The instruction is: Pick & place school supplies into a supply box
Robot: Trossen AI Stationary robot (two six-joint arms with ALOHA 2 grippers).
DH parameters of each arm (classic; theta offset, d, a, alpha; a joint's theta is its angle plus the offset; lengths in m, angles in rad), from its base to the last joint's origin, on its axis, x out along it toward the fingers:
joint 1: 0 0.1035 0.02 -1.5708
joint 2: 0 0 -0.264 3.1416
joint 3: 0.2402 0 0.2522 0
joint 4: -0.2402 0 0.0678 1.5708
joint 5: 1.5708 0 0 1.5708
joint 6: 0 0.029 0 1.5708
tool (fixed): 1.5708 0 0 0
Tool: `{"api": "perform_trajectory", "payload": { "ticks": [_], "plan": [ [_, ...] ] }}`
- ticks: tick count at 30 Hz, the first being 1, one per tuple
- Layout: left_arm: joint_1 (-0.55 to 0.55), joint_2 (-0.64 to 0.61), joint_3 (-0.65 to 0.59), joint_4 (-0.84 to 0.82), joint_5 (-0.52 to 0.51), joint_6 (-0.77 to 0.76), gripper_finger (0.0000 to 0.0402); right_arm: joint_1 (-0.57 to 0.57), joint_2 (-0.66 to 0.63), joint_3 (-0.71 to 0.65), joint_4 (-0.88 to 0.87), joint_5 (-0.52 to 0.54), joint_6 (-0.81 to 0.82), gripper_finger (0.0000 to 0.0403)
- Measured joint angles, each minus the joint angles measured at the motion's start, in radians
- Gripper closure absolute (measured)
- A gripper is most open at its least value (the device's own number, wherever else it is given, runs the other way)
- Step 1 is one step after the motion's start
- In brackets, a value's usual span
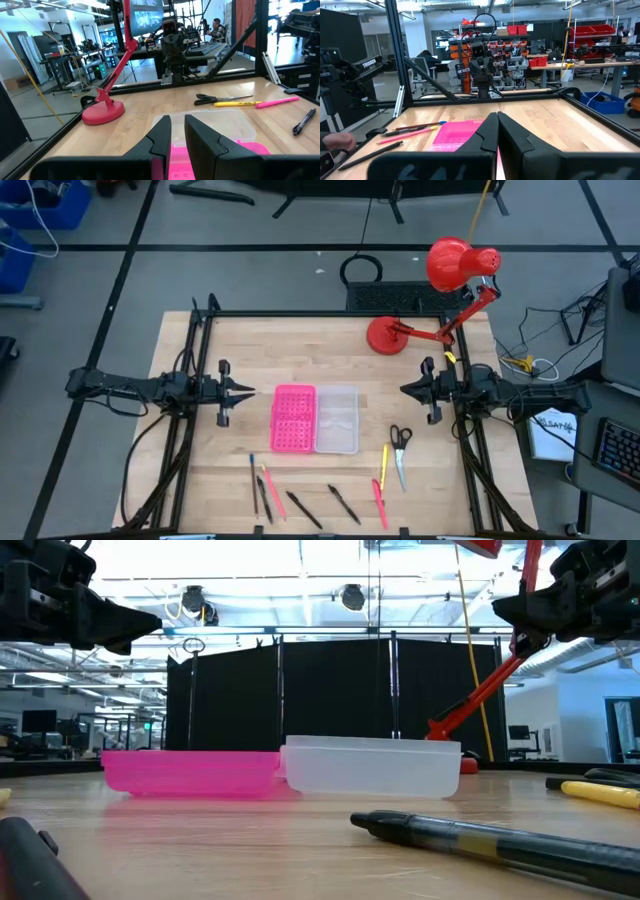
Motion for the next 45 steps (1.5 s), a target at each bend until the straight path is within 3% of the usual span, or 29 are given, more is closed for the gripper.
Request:
{"api": "perform_trajectory", "payload": {
  "ticks": [8,25,34,39,42,45],
  "plan": [
    [0.0,0.0,0.0,0.0,0.0,0.0,0.0339,0.0,0.0,0.0,0.0,0.0,0.092,0.0403],
    [0.0,0.0,0.0,0.019,0.0,-0.014,0.0339,0.0,0.0,0.0,0.016,0.0,0.051,0.0403],
    [0.0,0.0,0.0,0.107,0.106,-0.301,0.0339,0.0,0.0,0.0,-0.024,0.0,-0.063,0.0403],
    [0.0,0.002,0.032,0.177,-0.022,-0.522,0.0339,0.0,0.001,0.0,-0.061,0.0,-0.065,0.0403],
    [-0.028,0.066,0.154,-0.047,-0.136,-0.636,0.0339,0.0,0.001,0.0,-0.07,0.0,-0.065,0.0403],
    [-0.082,0.222,0.318,-0.307,-0.294,-0.807,0.0339,0.0,0.001,0.0,-0.068,0.0,-0.065,0.0403]
  ]
}}
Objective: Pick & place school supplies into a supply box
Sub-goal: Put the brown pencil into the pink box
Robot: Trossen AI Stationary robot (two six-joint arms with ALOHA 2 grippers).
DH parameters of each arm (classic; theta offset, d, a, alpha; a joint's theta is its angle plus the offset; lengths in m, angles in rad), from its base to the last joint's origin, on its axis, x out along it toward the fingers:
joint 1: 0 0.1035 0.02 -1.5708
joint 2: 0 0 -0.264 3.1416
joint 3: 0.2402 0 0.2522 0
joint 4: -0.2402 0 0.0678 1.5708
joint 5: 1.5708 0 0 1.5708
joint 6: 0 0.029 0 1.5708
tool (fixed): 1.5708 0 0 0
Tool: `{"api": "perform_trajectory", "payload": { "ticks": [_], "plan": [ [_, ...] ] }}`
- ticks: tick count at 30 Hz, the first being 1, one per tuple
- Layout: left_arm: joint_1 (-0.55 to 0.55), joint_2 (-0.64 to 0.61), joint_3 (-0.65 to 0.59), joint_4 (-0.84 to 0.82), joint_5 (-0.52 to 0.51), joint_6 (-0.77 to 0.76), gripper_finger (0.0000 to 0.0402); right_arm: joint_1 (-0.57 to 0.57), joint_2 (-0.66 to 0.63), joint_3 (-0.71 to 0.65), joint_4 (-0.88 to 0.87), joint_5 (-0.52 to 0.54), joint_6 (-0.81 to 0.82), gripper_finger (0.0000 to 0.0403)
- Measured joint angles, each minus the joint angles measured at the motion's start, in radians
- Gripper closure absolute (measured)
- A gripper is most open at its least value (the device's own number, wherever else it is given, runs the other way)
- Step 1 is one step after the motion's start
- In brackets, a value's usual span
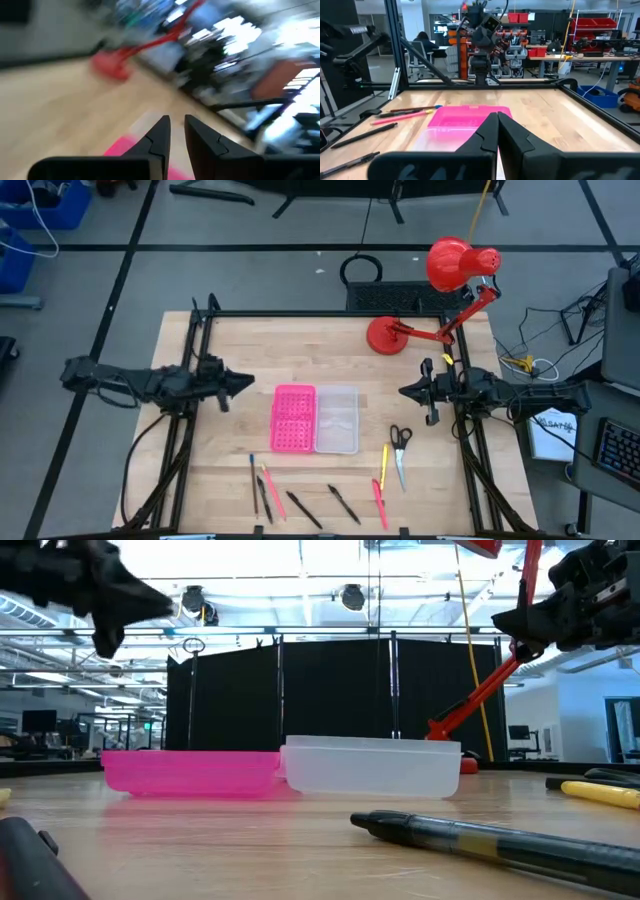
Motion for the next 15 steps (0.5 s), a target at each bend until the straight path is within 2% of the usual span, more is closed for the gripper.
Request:
{"api": "perform_trajectory", "payload": {
  "ticks": [7,11,15],
  "plan": [
    [-0.148,0.455,0.485,-0.425,-0.085,-0.22,0.0339,0.0,0.0,0.0,0.083,0.0,0.001,0.0403],
    [-0.193,0.686,0.769,-0.777,-0.118,-0.521,0.0339,0.0,0.0,0.0,0.103,0.0,0.024,0.0403],
    [-0.257,0.901,1.018,-1.166,-0.097,-0.807,0.0339,0.0,0.0,0.0,0.111,0.0,0.026,0.0403]
  ]
}}
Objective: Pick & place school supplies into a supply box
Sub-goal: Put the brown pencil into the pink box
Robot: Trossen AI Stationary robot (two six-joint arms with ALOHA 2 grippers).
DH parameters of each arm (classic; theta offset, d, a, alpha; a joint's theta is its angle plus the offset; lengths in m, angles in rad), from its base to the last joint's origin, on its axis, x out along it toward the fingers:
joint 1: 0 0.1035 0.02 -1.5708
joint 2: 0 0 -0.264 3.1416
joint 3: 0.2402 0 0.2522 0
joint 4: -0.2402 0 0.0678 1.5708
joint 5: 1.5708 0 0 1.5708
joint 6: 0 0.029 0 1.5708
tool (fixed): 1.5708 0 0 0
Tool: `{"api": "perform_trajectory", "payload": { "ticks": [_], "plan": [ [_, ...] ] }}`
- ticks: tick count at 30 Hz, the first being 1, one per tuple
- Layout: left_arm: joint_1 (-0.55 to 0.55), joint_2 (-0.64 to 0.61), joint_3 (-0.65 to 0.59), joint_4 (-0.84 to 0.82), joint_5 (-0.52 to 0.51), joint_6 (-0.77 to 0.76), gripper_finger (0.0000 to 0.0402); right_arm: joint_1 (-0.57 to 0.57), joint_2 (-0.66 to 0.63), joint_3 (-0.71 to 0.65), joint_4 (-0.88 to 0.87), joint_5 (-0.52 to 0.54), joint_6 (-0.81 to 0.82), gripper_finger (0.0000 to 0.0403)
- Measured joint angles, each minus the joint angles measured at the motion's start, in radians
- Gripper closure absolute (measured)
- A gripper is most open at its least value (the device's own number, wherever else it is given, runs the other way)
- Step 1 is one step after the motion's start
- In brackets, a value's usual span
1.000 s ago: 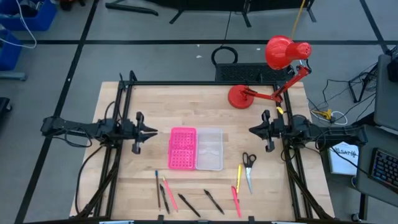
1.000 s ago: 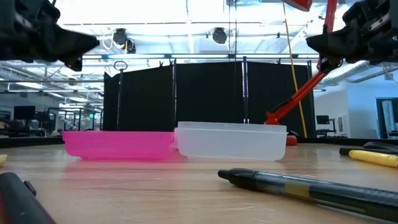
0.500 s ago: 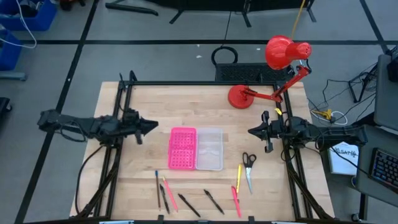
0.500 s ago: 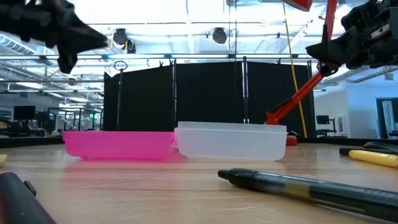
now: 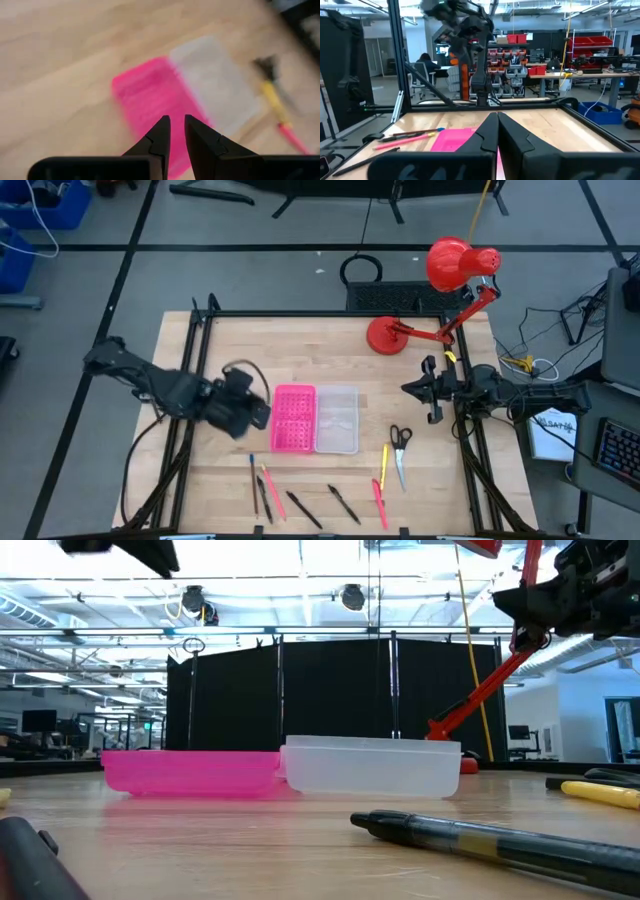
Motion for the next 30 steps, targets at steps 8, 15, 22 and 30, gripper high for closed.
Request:
{"api": "perform_trajectory", "payload": {
  "ticks": [8,15,22,30],
  "plan": [
    [-0.104,0.274,0.149,-0.304,0.408,-0.403,0.0346,0.0,0.0,0.0,0.001,0.0,0.0,0.0403],
    [-0.165,0.354,0.071,-0.306,0.446,-0.463,0.0395,0.0,0.0,0.0,0.001,0.0,0.001,0.0403],
    [-0.178,0.352,-0.006,-0.172,0.436,-0.486,0.0294,0.0,0.0,0.0,0.005,0.0,0.027,0.0403],
    [-0.131,0.353,-0.135,0.072,0.484,-0.5,0.0168,0.0,0.0,0.0,0.009,0.0,0.026,0.0403]
  ]
}}
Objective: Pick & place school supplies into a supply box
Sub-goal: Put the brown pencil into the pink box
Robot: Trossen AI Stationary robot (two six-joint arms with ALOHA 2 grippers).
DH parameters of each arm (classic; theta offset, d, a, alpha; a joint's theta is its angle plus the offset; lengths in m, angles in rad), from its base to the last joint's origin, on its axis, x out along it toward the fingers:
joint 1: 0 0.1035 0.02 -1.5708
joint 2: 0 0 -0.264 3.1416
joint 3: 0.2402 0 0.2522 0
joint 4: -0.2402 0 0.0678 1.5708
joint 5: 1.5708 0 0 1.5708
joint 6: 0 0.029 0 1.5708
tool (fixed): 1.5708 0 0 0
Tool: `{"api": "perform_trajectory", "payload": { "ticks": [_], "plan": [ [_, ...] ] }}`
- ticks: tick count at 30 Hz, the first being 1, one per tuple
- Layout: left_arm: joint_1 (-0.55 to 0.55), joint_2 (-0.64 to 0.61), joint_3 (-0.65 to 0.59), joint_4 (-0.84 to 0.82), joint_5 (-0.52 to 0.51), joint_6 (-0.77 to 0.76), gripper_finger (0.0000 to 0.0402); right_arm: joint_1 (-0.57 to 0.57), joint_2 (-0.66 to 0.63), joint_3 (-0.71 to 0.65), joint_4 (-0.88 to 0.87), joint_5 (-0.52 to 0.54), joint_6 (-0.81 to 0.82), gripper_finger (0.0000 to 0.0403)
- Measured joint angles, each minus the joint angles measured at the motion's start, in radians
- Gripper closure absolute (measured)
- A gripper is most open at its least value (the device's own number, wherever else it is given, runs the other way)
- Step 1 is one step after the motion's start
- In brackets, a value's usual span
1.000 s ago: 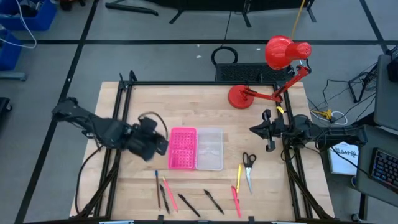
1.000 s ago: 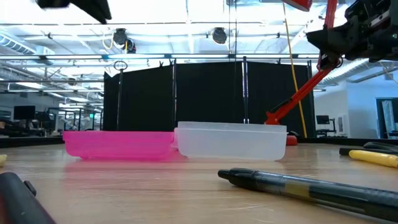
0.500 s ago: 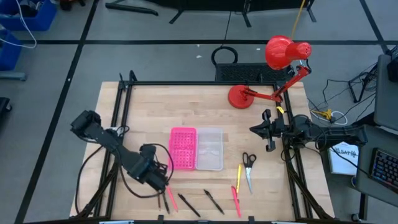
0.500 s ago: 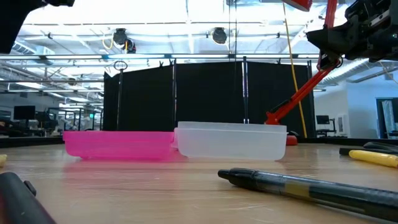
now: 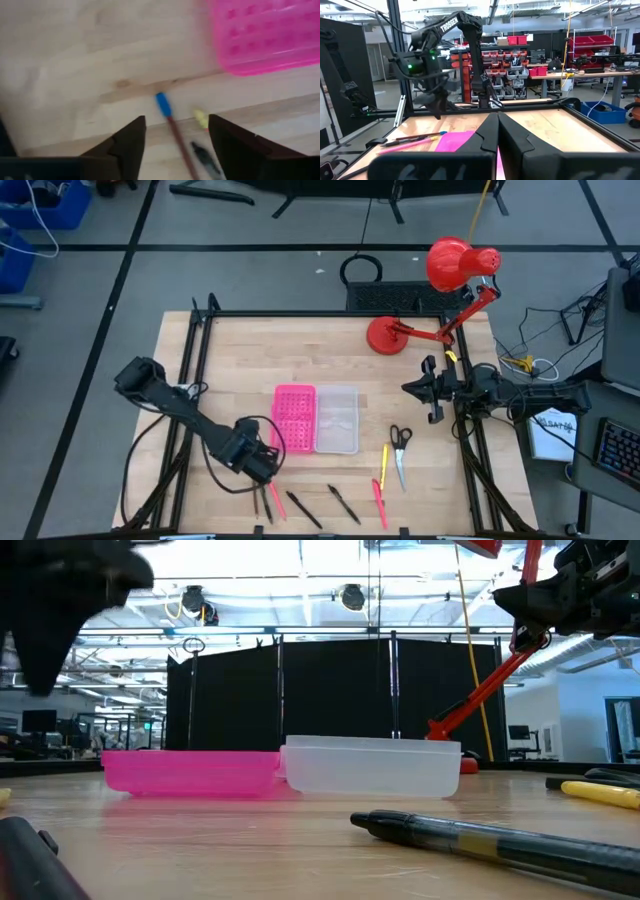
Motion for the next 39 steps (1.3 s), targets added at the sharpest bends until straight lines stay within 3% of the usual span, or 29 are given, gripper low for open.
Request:
{"api": "perform_trajectory", "payload": {
  "ticks": [6,12,24,33,39],
  "plan": [
    [0.023,0.0,-0.067,0.058,0.062,-0.005,0.0157,0.0,0.0,0.0,0.0,0.0,-0.002,0.0403],
    [0.02,0.0,-0.146,0.28,0.07,-0.007,0.0173,0.0,0.0,0.0,0.0,0.0,-0.003,0.0403],
    [0.002,0.0,-0.262,0.389,0.1,-0.063,0.0219,0.0,0.0,0.0,0.0,0.0,0.0,0.0403],
    [-0.002,-0.007,-0.335,0.472,0.096,-0.057,0.0273,0.0,0.0,0.0,0.0,0.0,0.0,0.0403],
    [-0.004,-0.008,-0.356,0.481,0.07,-0.026,0.034,0.0,0.0,0.0,0.0,0.0,0.0,0.0403]
  ]
}}
